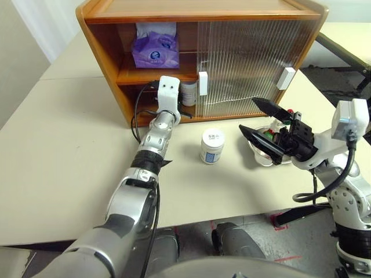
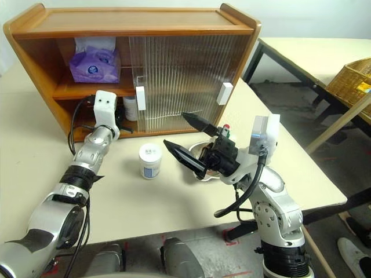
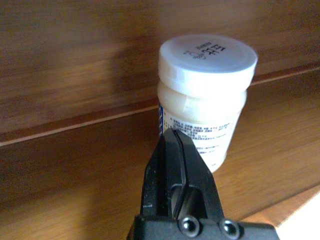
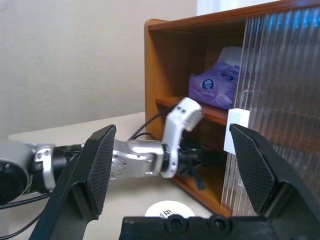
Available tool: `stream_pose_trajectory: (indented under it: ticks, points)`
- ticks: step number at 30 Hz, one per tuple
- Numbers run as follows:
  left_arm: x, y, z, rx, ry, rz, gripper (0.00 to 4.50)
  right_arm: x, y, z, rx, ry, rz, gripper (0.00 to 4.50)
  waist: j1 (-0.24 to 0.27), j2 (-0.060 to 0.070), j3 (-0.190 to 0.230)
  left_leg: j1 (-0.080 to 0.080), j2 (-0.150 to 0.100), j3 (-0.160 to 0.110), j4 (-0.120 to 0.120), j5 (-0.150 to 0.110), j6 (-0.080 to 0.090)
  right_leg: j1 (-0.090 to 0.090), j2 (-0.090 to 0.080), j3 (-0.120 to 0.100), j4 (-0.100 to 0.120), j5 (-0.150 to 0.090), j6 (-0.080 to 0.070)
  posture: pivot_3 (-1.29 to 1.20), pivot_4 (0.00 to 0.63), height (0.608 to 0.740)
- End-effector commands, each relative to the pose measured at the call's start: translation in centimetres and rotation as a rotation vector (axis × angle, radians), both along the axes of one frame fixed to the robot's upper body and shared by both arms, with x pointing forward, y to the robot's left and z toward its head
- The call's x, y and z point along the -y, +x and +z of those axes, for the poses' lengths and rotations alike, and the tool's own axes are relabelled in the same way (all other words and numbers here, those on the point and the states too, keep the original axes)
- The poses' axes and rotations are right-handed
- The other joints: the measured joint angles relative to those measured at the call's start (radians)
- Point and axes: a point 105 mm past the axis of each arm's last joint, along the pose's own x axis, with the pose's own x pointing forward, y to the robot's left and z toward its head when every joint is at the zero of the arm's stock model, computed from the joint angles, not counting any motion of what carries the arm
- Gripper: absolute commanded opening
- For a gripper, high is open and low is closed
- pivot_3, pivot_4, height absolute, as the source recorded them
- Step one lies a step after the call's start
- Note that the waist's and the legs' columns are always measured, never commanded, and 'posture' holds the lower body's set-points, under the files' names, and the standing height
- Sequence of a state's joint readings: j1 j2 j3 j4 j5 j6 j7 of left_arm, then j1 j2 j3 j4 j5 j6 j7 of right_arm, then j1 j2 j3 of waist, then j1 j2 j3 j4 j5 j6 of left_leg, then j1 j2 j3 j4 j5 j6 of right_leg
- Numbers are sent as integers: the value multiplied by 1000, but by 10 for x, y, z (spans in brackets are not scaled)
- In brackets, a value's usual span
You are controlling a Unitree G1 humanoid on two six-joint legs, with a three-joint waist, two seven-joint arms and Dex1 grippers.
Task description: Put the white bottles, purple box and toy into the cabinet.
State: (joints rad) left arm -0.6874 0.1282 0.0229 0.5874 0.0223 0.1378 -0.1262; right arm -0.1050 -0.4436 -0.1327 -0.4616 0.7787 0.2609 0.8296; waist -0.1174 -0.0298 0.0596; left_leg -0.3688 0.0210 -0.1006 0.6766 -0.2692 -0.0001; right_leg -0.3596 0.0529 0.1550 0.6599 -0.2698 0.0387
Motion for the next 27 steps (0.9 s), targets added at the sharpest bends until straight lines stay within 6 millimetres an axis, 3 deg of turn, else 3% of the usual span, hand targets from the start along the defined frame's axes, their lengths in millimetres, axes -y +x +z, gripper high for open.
stream_pose_trajectory:
  ticks: [1,6,9,13,20,27]
  points:
    - [-7,-13,4,-4,-55,-40,14,0,0,-1,-4,-6,9,4500,-3,0,0,-1,0,0,0,0,0,-1,0,0,0,-1,0,-181,52,740]
    - [-17,-45,11,0,-50,-239,14,-2,1,-2,-9,-8,20,4500,-3,1,-1,-7,0,0,1,0,0,-6,0,0,0,0,-1,-166,59,740]
    - [-25,-64,9,-6,-4,-360,612,-1,2,-3,-13,-10,29,4500,0,1,-1,-7,1,-2,0,0,0,-8,0,0,0,2,-9,-152,62,740]
    - [-29,-84,9,-17,-7,-513,1938,1,4,-5,-15,-12,36,4500,18,1,-1,-7,1,-5,-1,-2,-2,-8,-1,0,0,3,-13,-144,62,740]
    - [-28,-116,-7,-146,47,-788,4427,6,2,-7,-10,-52,59,4500,26,3,-2,-9,3,-16,-2,-4,-5,-14,-4,-1,1,6,-18,-146,60,740]
    - [-14,-125,-11,-121,165,-913,4470,6,-1,-12,-81,-176,69,4500,27,3,-2,-13,2,-21,-1,-3,-6,-17,-8,-1,2,6,-20,-151,60,740]
